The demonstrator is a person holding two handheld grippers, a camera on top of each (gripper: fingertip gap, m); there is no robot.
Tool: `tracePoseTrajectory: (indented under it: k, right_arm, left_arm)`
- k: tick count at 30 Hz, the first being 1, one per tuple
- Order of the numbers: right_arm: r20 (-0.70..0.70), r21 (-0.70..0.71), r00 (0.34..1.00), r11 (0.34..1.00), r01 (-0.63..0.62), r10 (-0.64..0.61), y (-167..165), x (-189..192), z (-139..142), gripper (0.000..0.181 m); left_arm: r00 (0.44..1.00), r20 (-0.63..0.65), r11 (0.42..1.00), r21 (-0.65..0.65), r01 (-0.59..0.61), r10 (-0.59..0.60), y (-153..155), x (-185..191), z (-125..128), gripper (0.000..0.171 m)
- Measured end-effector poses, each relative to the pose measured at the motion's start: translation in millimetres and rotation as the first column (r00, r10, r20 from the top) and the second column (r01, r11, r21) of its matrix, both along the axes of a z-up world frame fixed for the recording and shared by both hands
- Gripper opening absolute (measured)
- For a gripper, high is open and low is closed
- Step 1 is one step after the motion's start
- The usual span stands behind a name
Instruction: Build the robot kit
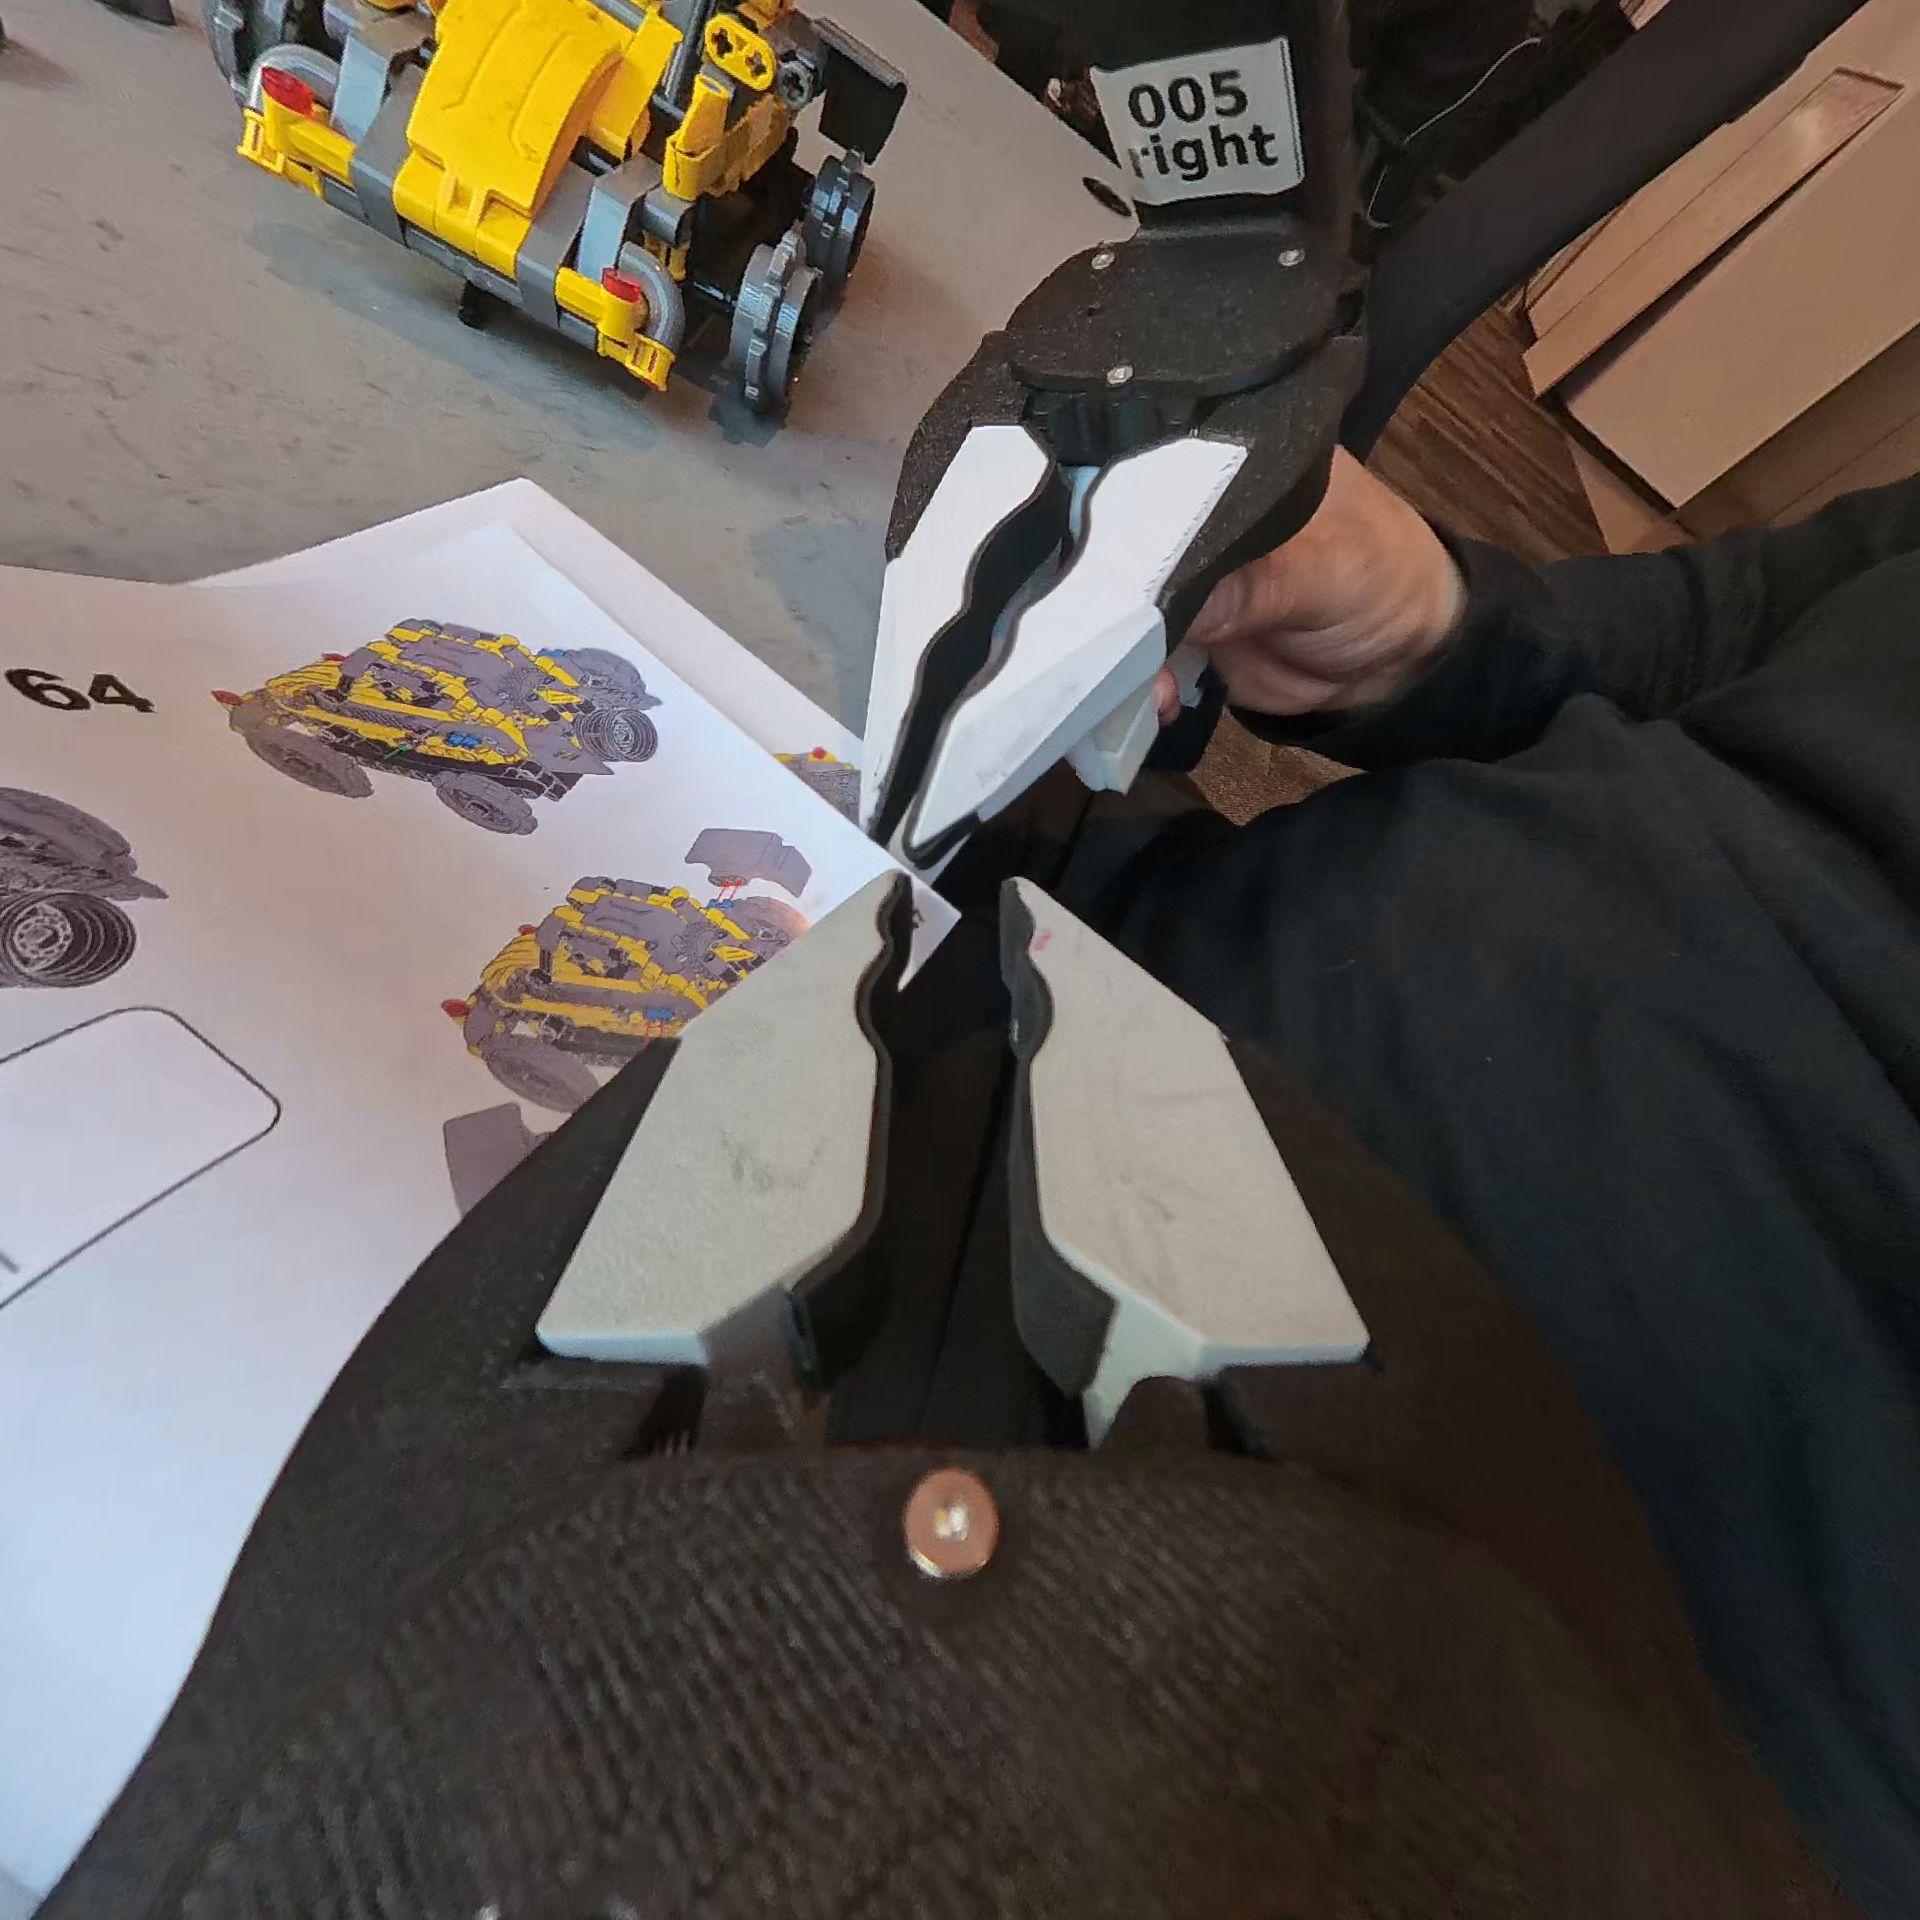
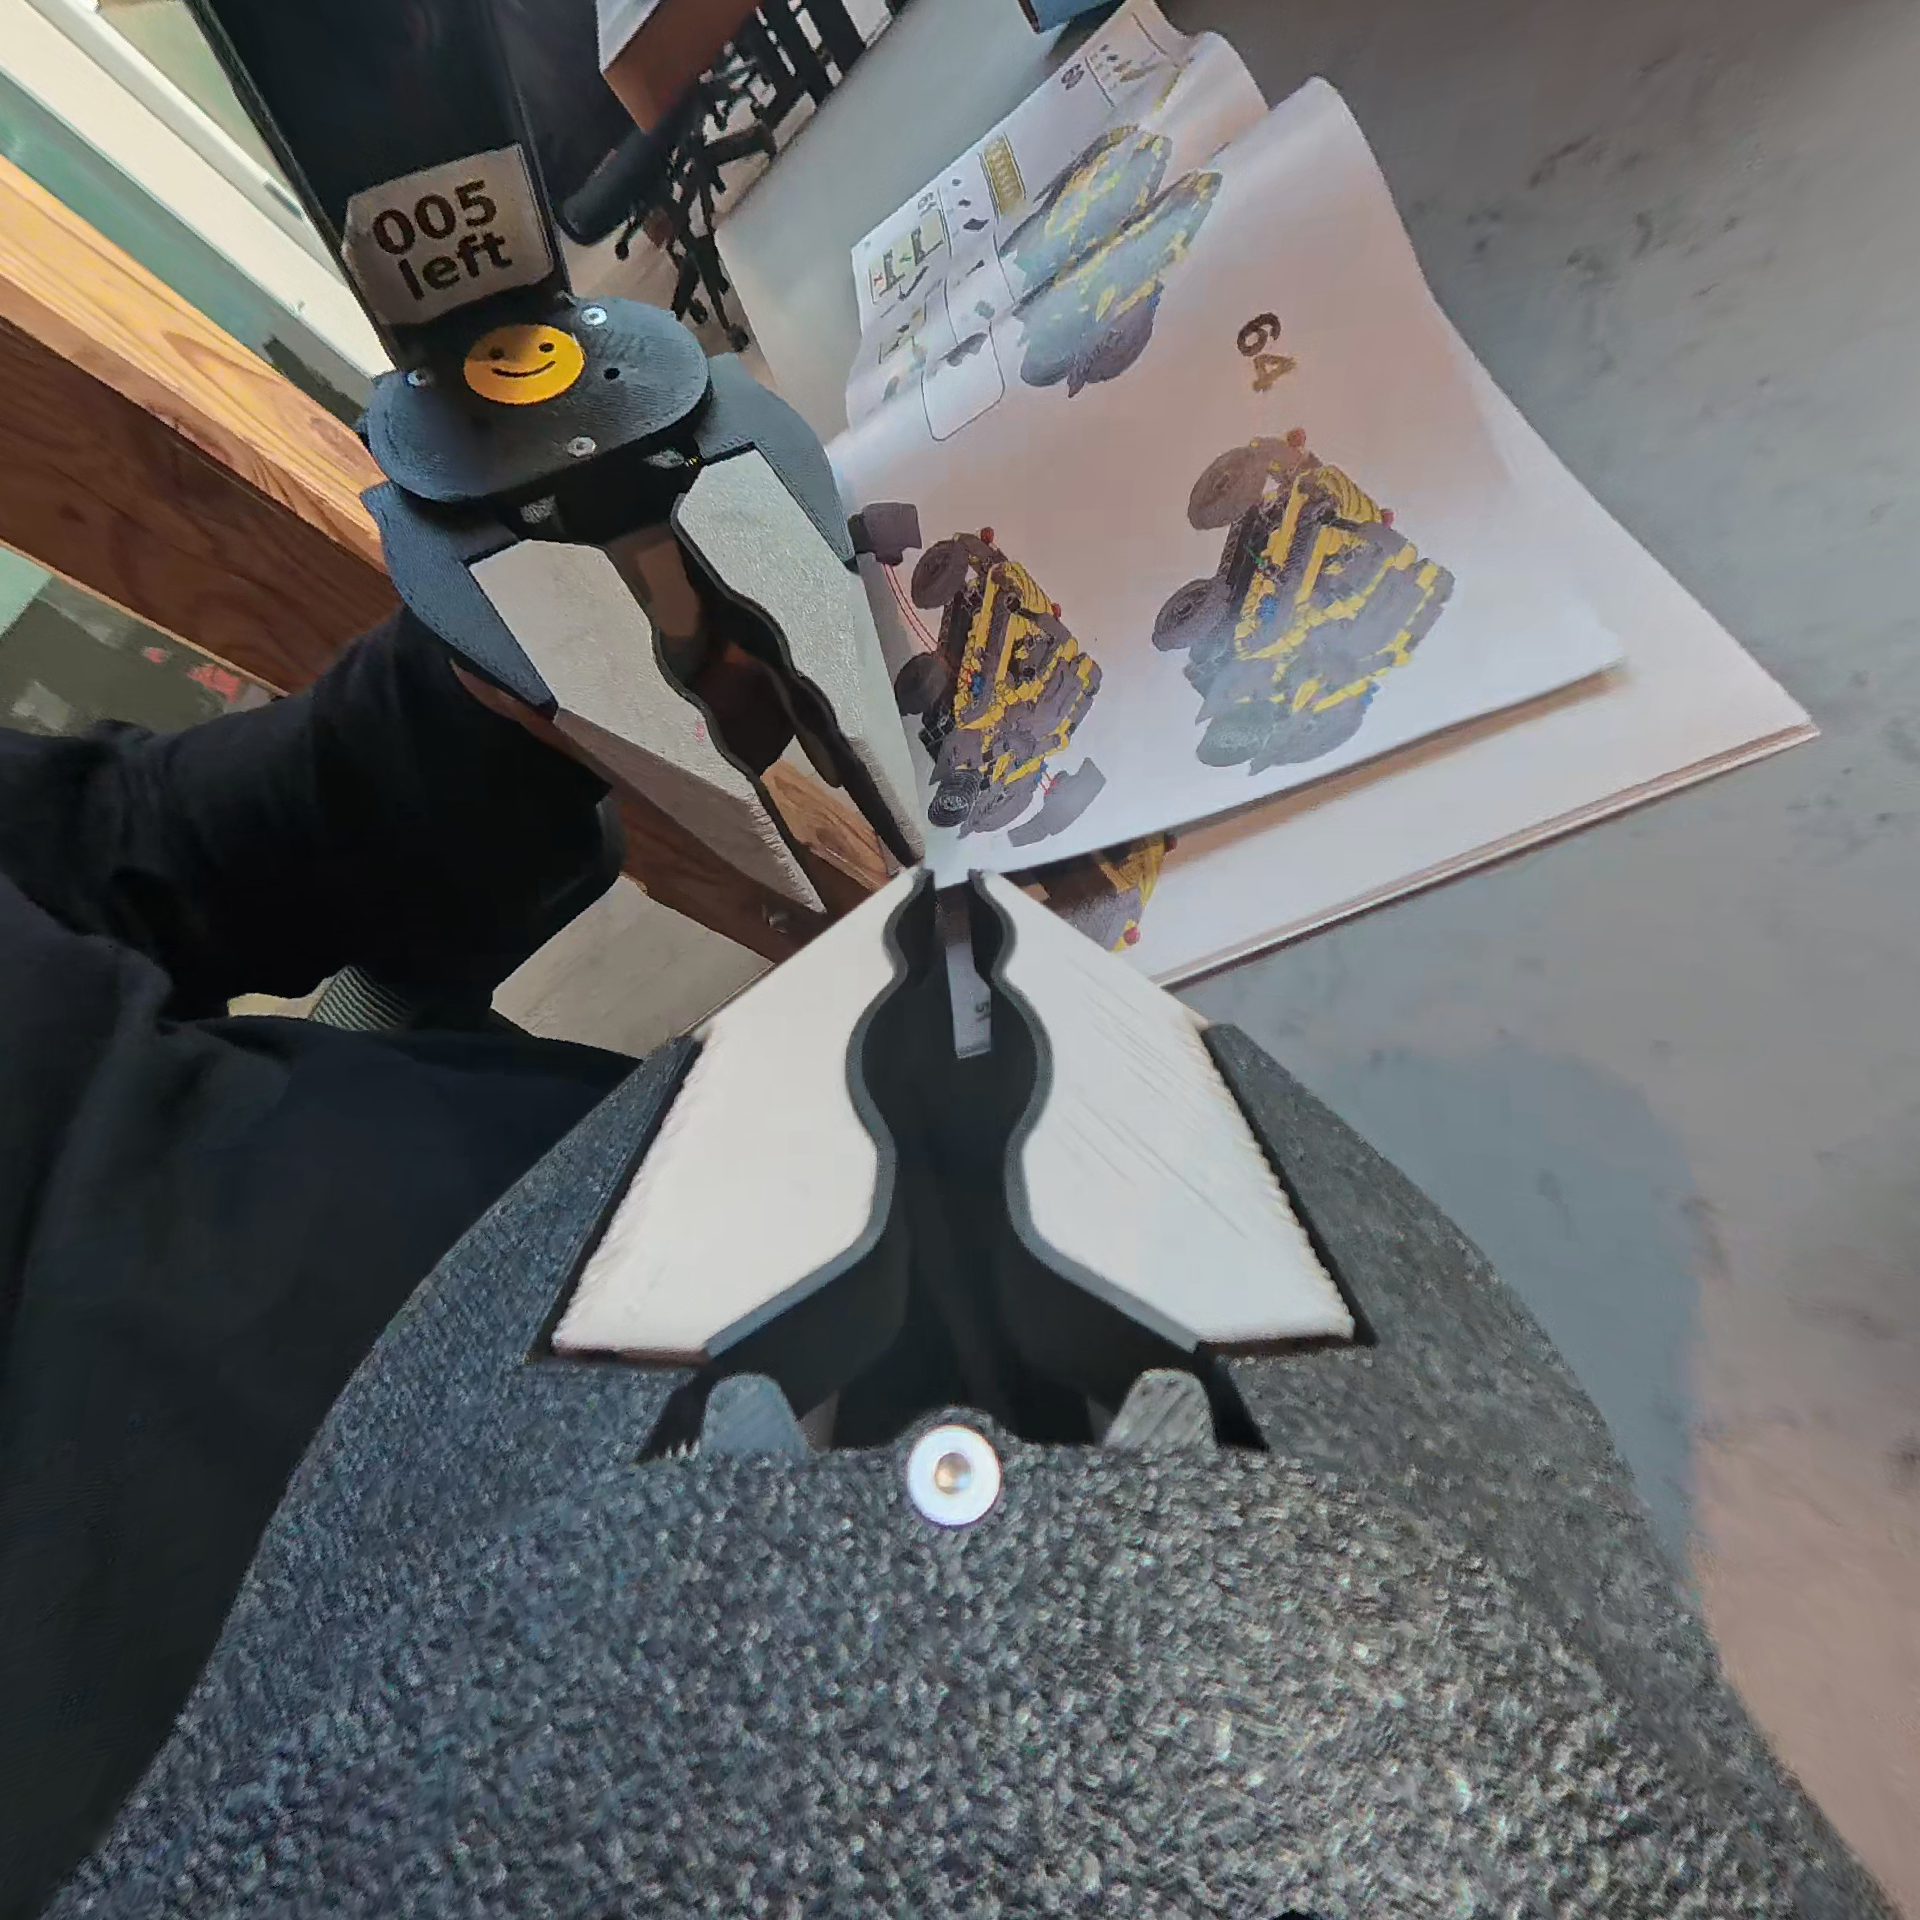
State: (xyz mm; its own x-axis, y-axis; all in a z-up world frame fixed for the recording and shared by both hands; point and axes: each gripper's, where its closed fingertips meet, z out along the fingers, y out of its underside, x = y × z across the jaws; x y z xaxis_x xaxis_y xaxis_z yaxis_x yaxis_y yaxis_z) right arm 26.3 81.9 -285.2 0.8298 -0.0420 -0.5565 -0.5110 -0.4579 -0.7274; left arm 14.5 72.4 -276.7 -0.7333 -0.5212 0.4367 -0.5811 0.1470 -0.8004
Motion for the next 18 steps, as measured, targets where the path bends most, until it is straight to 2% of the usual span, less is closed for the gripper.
tracePoseTrajectory:
  k: [8,12,15,18]
  right_arm:
    - [0.019,0.000,1.000,1.000,-0.002,0.002,-1,-1,-1,0.005]
    - [-0.001,0.012,1.000,1.000,0.003,-0.003,-2,0,0,0.005]
    - [-0.001,0.011,1.000,1.000,0.003,-0.003,-3,1,0,0.005]
    - [-0.003,0.011,1.000,1.000,0.000,0.000,-2,1,0,0.005]
  left_arm:
    - [1.000,0.004,0.999,0.037,-0.023,0.022,3,1,-5,0.003]
    - [0.999,0.025,0.993,0.115,-0.024,0.021,5,-4,-3,0.010]
    - [0.989,0.146,0.967,0.251,-0.038,0.002,6,-9,12,0.020]
    - [0.952,0.307,0.892,0.434,-0.127,-0.014,17,1,16,0.025]
